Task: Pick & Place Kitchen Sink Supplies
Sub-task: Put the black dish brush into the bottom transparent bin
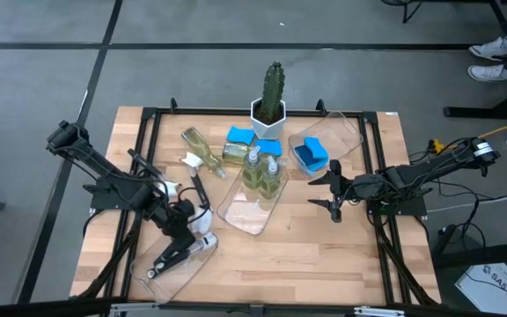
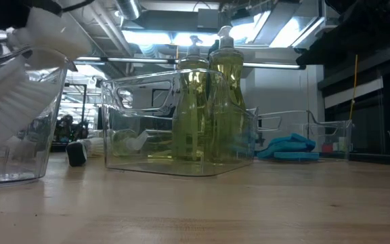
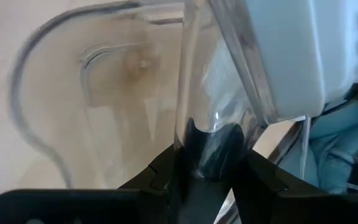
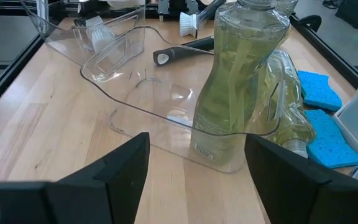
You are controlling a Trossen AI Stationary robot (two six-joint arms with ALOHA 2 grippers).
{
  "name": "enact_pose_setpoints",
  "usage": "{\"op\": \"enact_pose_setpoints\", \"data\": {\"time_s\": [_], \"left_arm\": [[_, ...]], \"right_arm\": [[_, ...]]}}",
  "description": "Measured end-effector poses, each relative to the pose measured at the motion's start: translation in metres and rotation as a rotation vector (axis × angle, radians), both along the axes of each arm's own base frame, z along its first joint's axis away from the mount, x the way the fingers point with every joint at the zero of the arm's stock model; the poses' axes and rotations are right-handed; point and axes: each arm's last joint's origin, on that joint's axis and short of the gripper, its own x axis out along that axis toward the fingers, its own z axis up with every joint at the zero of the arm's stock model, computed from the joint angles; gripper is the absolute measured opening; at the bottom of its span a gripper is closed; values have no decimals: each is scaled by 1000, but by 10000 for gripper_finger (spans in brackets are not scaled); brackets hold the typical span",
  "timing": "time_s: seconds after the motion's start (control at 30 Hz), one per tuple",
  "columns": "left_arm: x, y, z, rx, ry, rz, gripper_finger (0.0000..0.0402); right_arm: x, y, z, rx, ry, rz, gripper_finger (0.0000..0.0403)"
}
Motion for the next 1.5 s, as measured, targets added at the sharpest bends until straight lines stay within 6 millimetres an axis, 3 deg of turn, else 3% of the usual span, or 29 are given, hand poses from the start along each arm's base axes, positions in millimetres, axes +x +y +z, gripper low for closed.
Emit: {"op": "enact_pose_setpoints", "data": {"time_s": [0.43,0.73,1.17,1.27,1.5], "left_arm": [[-1,2,-7,29,-15,9,147],[0,5,-7,97,-47,45,154],[-3,1,-8,16,7,79,155],[-6,-4,-8,-43,51,21,153],[-11,-13,-5,-50,35,-52,110]], "right_arm": [[0,0,0,-1,0,0,262],[0,0,0,-1,0,0,262],[0,0,0,-1,0,0,262],[0,0,0,-1,0,0,262],[0,0,0,-14,1,6,262]]}}
